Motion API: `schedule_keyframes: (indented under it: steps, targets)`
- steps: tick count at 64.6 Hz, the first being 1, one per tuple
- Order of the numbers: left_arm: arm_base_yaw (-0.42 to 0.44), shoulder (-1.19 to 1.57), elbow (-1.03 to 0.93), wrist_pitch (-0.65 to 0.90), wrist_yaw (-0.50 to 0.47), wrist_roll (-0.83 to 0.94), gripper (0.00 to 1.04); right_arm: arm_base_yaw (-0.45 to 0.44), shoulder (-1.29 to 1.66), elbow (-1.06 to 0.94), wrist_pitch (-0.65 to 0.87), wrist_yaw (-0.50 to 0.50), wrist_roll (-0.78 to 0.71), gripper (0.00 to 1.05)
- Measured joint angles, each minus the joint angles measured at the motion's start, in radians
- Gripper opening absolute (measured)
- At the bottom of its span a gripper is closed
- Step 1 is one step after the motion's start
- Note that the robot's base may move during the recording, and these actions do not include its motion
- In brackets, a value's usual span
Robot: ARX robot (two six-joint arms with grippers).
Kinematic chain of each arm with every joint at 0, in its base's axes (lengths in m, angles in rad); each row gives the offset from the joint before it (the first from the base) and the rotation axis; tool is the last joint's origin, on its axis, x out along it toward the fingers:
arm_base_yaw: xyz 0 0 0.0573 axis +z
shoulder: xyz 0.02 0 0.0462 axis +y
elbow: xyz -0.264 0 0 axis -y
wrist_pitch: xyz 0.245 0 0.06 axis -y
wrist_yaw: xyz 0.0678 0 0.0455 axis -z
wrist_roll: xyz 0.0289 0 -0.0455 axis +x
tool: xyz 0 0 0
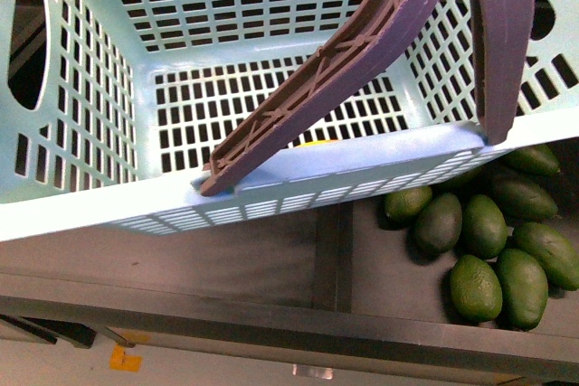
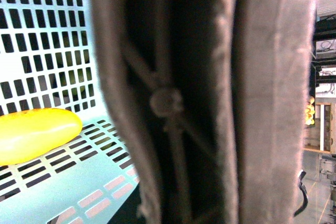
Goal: Pick mango and avocado into basket
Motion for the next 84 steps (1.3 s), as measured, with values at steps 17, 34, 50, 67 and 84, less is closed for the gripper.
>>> schedule_keyframes:
  steps: [17,34,50,67,84]
  targets:
    - [0.008,0.000,0.000,0.000,-0.030,0.005,0.13,-0.247,0.450,0.134,0.111,-0.254,-0.362,0.96]
    - [0.006,0.000,0.000,0.000,-0.006,0.002,0.13,-0.177,0.758,0.315,0.017,-0.273,-0.598,0.96]
    - [0.006,0.000,0.000,0.000,-0.016,0.002,0.13,-0.098,0.977,0.442,0.025,-0.240,-0.644,0.96]
    - [0.006,0.000,0.000,0.000,-0.022,0.002,0.13,-0.046,1.109,0.551,0.005,-0.222,-0.642,0.96]
    - [0.006,0.000,0.000,0.000,-0.014,0.002,0.13,-0.020,1.210,0.647,-0.029,-0.211,-0.641,0.96]
